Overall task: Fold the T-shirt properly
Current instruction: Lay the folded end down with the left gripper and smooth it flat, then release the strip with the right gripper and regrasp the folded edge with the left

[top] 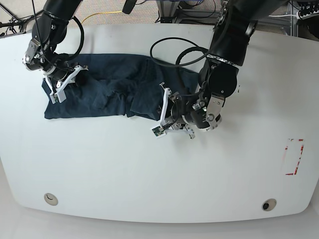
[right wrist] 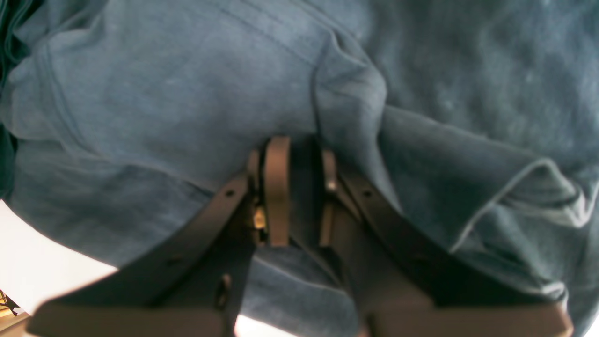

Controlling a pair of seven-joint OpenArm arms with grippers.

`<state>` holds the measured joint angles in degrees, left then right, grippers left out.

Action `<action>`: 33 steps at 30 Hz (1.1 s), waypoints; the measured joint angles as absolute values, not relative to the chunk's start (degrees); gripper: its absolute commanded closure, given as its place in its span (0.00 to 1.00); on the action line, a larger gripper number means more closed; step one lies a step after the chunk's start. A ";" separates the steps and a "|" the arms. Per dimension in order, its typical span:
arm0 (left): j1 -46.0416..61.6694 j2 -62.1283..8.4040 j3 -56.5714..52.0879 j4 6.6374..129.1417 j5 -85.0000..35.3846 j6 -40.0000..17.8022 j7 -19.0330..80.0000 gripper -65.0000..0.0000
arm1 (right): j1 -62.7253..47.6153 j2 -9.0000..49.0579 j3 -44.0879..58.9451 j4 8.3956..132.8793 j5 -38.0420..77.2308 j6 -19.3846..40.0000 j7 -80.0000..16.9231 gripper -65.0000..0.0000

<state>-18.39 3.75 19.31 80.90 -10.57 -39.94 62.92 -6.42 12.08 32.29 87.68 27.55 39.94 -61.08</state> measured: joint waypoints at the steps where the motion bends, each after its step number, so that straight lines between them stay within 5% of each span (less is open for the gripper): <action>1: -19.03 4.21 19.35 80.82 -10.55 -39.94 62.92 0.85 | -6.42 12.08 32.29 87.68 27.62 39.94 -61.06 0.88; 16: -18.87 4.08 19.46 82.87 -10.55 -39.94 66.98 0.85 | -6.33 12.05 32.25 87.68 27.62 39.94 -61.08 0.88; 25: -8.05 -4.10 11.94 95.77 -10.22 -39.92 69.01 0.85 | -6.22 12.05 32.25 87.68 27.35 39.94 -61.23 0.87; 33: -6.79 -3.25 8.45 90.15 -11.35 -39.94 63.55 0.85 | -5.87 12.05 32.16 87.68 27.68 39.94 -61.43 0.87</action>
